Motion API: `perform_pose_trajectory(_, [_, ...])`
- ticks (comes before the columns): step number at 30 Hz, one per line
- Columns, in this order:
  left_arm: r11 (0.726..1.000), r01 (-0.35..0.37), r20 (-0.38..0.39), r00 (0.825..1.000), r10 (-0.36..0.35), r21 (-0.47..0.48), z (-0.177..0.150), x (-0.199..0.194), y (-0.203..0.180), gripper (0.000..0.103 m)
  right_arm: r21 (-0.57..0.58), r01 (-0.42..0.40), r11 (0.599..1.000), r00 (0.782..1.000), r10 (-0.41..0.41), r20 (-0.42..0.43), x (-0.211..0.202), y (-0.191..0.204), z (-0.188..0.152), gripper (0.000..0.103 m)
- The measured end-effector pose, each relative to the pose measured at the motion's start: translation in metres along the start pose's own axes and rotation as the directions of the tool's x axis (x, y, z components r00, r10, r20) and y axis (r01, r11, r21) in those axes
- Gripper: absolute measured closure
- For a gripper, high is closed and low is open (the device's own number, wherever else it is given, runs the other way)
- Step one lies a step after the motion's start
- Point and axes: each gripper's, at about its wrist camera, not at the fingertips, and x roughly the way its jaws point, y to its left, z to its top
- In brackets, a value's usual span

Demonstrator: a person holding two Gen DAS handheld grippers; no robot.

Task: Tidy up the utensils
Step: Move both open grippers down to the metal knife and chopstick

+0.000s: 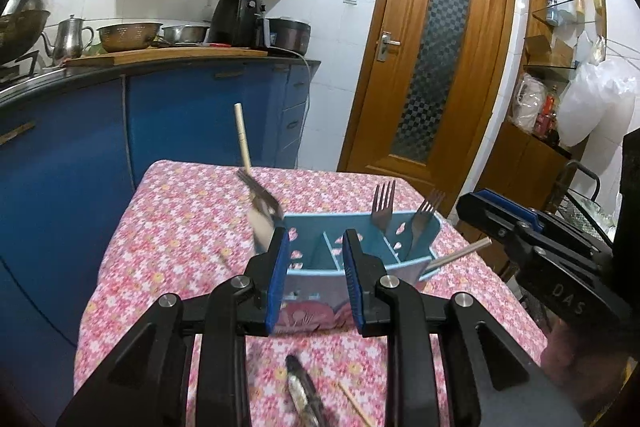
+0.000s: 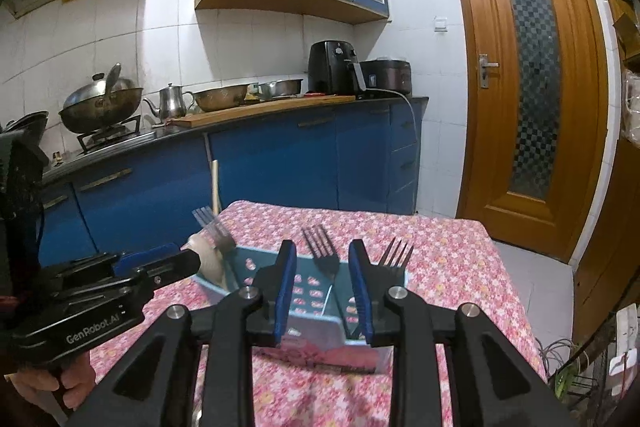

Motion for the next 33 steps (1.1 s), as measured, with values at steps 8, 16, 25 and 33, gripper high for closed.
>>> perform_pose_trajectory(8, [0.999,-0.03,-0.07,0.997,0.029,-0.017,-0.016,-0.02,0.008,0.076,0.056,-0.03,0.998,0.995,0.035,-0.092,-0.012,0.003,-0.017,0.073])
perform_pose_trajectory(16, [0.998,-0.042,-0.149,0.988,0.036,-0.039,-0.038,-0.028,0.014,0.076,0.119,-0.04,0.992,0.98,0.063,-0.191,-0.015,-0.001,-0.045,0.069])
perform_pose_trajectory(25, [0.998,-0.047,-0.259,0.965,0.034,-0.044,-0.062,-0.024,0.015,0.076,0.161,-0.024,0.987,0.959,0.068,-0.275,-0.014,-0.008,-0.071,0.069])
perform_pose_trajectory(33, [0.999,-0.033,-0.345,0.938,0.017,-0.041,-0.081,-0.018,0.012,0.076,0.207,-0.008,0.978,0.943,0.076,-0.324,-0.017,-0.017,-0.091,0.067])
